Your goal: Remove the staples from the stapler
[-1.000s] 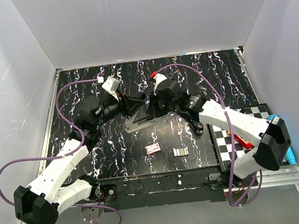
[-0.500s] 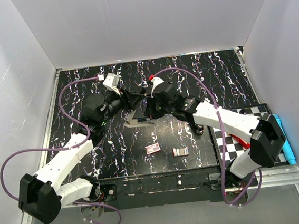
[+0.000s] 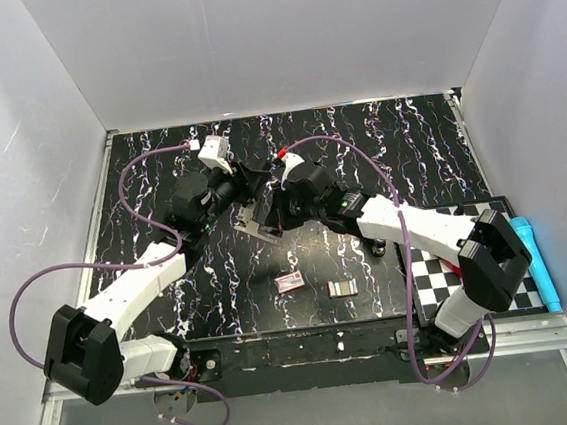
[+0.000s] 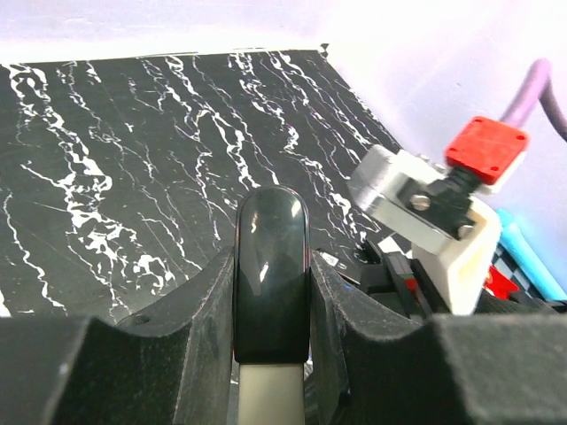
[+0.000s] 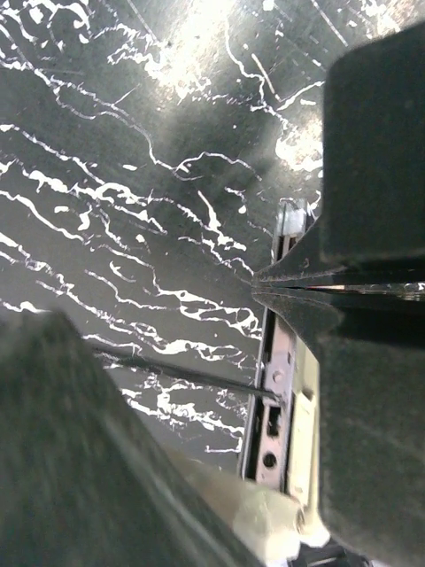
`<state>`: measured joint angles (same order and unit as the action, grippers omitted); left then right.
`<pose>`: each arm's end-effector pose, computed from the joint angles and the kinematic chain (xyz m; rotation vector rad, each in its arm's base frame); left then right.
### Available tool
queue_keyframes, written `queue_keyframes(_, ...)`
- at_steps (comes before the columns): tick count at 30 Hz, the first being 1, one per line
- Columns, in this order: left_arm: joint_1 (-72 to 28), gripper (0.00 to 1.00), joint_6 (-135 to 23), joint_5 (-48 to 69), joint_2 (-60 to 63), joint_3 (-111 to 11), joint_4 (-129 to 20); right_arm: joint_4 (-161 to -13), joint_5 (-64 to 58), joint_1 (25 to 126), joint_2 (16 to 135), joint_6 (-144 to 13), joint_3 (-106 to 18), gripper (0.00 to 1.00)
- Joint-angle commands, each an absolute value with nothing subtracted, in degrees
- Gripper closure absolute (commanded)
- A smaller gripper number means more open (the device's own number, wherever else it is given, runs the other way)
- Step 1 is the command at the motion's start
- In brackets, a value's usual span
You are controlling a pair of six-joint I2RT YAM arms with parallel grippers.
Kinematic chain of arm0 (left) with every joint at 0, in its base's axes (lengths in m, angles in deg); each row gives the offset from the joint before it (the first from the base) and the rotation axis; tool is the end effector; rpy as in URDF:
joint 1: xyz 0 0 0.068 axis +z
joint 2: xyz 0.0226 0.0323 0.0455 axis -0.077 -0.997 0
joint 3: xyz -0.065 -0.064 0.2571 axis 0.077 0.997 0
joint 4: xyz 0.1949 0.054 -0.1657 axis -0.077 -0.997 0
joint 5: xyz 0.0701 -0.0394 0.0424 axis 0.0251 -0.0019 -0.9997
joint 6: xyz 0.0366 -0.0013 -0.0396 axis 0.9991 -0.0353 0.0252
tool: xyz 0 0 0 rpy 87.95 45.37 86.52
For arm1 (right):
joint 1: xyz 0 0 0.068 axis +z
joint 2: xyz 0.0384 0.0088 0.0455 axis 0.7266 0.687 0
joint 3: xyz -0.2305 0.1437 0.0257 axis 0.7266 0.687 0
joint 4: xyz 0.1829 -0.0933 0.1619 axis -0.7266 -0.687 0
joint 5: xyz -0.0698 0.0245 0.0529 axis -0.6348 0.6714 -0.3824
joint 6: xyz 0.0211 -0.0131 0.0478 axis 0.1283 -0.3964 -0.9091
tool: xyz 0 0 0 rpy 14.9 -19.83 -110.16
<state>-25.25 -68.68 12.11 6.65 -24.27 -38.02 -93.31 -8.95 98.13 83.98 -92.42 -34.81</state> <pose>0.2470 -0.1475 0.3068 0.2190 1.7258 -0.8409 0.2244 0.2839 0.2823 -0.3639 2.2011 0.8902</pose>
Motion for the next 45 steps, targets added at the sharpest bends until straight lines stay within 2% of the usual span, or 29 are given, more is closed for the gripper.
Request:
queue_keyframes(1, -24.8, 1.0, -67.5, 6.6, 6.6, -27.5, -29.8, -88.3, -4.3, 99.3, 84.9, -93.5, -34.0, 0.99)
queue_keyframes(26, -24.9, 1.0, -63.6, 0.2, -1.3, -31.6, -25.8, -75.2, 4.4, 99.3, 88.4, -96.8, -31.2, 0.99)
queue_keyframes(45, -24.9, 1.0, -63.1, 2.4, 6.0, -33.3, -34.3, -83.4, -1.9, 99.3, 82.6, -92.0, -31.2, 0.99)
